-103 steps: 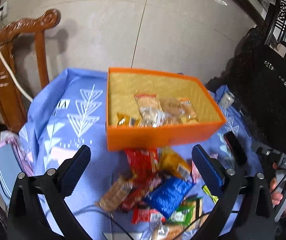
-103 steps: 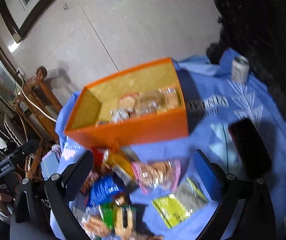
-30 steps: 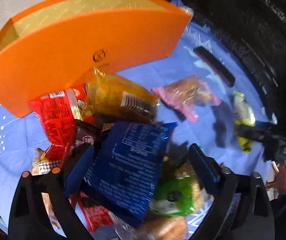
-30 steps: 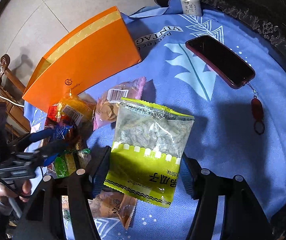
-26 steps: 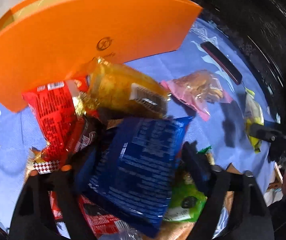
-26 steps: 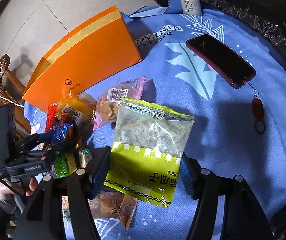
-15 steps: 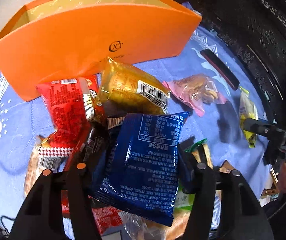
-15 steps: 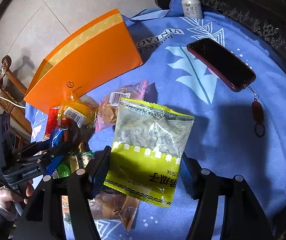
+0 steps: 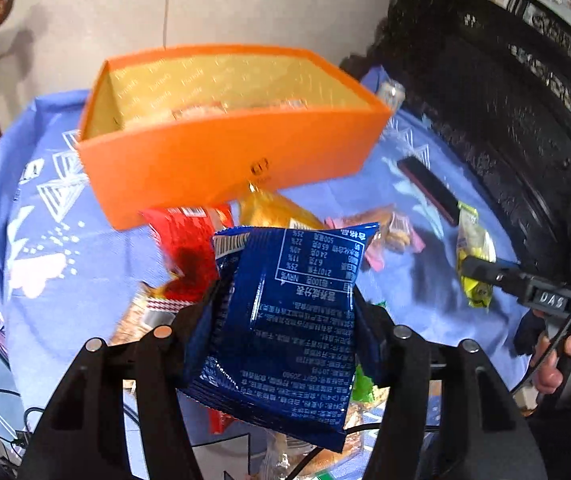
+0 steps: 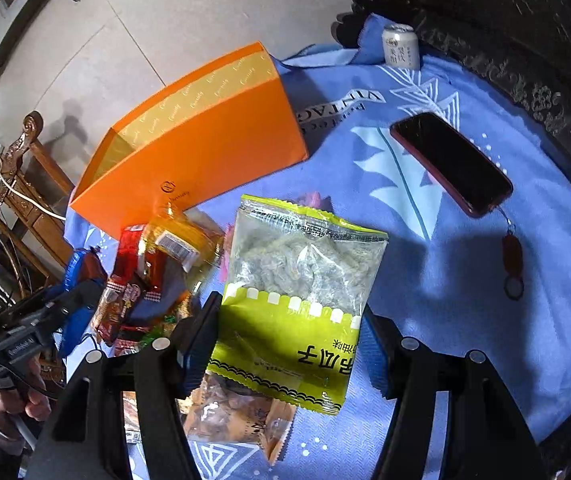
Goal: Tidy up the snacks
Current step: 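Lift both bags over the orange box and open both tools to drop them, then grasp the pink cookie bag with the right tool while the left tool grasps the brown wafer bar, then carry both snacks over the orange box and open both tools to drop them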
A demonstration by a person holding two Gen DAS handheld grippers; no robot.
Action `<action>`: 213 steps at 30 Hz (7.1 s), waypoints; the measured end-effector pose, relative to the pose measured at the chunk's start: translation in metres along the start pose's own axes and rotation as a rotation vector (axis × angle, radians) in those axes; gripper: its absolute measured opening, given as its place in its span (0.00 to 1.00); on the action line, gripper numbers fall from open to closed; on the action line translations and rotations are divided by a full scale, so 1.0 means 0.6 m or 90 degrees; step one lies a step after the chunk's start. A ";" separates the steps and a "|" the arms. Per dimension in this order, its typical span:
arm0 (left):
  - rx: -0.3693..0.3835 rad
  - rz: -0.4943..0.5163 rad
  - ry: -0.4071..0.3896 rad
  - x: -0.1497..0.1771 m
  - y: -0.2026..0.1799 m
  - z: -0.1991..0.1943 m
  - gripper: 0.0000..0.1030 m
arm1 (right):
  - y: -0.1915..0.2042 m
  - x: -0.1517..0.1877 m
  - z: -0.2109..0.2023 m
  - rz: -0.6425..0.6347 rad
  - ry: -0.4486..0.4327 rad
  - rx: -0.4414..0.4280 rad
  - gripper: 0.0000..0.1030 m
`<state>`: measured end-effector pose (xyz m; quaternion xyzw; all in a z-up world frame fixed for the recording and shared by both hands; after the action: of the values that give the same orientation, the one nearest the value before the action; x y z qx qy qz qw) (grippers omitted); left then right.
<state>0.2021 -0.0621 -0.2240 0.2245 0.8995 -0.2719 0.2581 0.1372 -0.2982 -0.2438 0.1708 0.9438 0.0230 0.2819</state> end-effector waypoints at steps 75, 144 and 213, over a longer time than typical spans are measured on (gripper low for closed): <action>-0.200 -0.071 -0.161 -0.176 0.049 -0.188 0.96 | 0.154 -0.186 -0.082 -0.176 -0.134 -0.049 0.97; -0.123 0.054 0.102 0.071 0.254 0.074 0.75 | 0.128 -0.004 0.038 -0.226 0.087 -0.166 0.41; -0.208 -0.035 -0.196 -0.386 0.105 -0.117 0.96 | 0.262 -0.393 -0.056 -0.166 -0.220 -0.146 0.96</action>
<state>0.3896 -0.0330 -0.0615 0.1105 0.8873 -0.1607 0.4180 0.3522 -0.2275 -0.0696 0.0160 0.8867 0.0636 0.4576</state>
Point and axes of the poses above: each gripper's, at about its wrist camera, not at the fingertips, and z roughly the way its jaws point, y to its left, x to its underside, the point moved 7 cm from there along z, roughly the way its jaws point, and after that the axes turned 12 degrees about x, right-handed, at the moved point
